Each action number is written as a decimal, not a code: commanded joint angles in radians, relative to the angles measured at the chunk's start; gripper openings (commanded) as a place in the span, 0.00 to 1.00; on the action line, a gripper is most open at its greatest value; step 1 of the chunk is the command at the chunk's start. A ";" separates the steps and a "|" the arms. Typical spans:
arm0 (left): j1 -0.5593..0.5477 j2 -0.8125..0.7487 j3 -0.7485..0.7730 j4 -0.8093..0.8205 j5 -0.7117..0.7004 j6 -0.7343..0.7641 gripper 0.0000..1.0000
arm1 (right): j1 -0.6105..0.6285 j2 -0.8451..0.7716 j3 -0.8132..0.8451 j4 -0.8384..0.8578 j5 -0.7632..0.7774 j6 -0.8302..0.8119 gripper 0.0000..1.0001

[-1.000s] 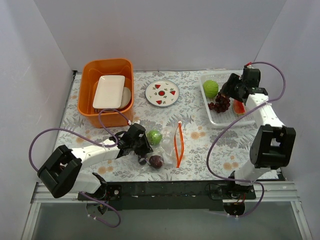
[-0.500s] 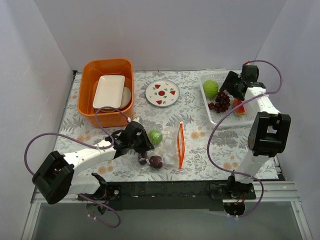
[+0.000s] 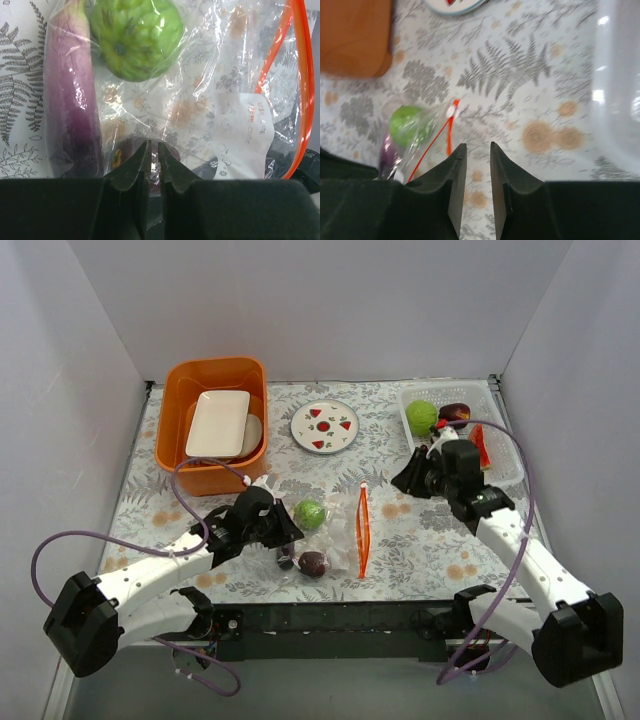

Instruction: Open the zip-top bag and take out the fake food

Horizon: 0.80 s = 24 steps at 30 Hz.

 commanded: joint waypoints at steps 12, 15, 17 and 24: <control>-0.159 -0.177 -0.121 -0.144 0.002 -0.180 0.00 | 0.401 -0.015 -0.197 0.191 0.004 0.226 0.23; -0.165 -0.203 -0.146 -0.145 -0.001 -0.198 0.00 | 0.424 -0.018 -0.211 0.215 -0.011 0.230 0.23; -0.165 -0.195 -0.149 -0.145 -0.012 -0.200 0.00 | 0.431 0.001 -0.223 0.234 -0.049 0.233 0.24; -0.167 -0.128 -0.156 -0.076 -0.052 -0.209 0.00 | 0.479 0.049 -0.276 0.326 -0.084 0.242 0.24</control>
